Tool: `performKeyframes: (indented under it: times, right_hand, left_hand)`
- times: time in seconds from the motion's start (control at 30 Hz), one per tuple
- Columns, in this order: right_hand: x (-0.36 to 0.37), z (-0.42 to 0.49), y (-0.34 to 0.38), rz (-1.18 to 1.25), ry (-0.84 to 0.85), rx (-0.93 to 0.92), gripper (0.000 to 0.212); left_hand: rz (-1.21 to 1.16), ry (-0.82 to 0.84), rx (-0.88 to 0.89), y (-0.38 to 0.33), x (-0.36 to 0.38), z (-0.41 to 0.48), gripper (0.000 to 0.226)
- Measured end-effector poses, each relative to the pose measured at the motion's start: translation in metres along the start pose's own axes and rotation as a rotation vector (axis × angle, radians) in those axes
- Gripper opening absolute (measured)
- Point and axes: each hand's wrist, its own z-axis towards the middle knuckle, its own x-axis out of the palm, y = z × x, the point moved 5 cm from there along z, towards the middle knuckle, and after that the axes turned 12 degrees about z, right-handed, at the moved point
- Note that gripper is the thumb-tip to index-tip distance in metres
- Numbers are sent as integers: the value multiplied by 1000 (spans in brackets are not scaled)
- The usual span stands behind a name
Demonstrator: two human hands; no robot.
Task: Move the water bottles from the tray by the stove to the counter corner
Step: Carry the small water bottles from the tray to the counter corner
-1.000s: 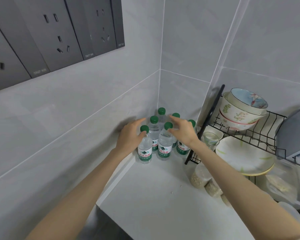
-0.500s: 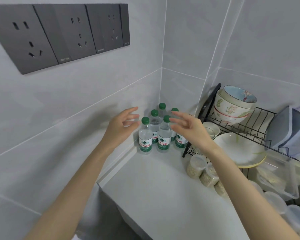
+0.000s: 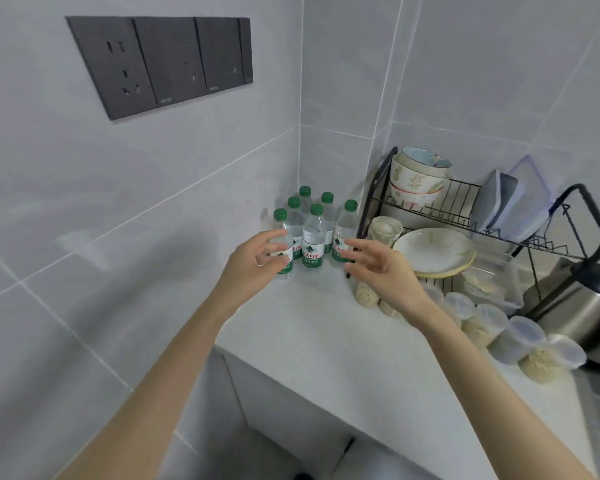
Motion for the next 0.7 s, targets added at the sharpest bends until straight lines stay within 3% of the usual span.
performKeyframes:
  times: [0.37, 0.7]
  right_hand:
    - [-50, -157, 21, -63, -273, 16, 35]
    - [-165, -365, 33, -182, -699, 61, 38]
  left_hand:
    - [5, 308, 168, -59, 68, -80, 42]
    - [-14, 667, 467, -176, 224, -181, 41]
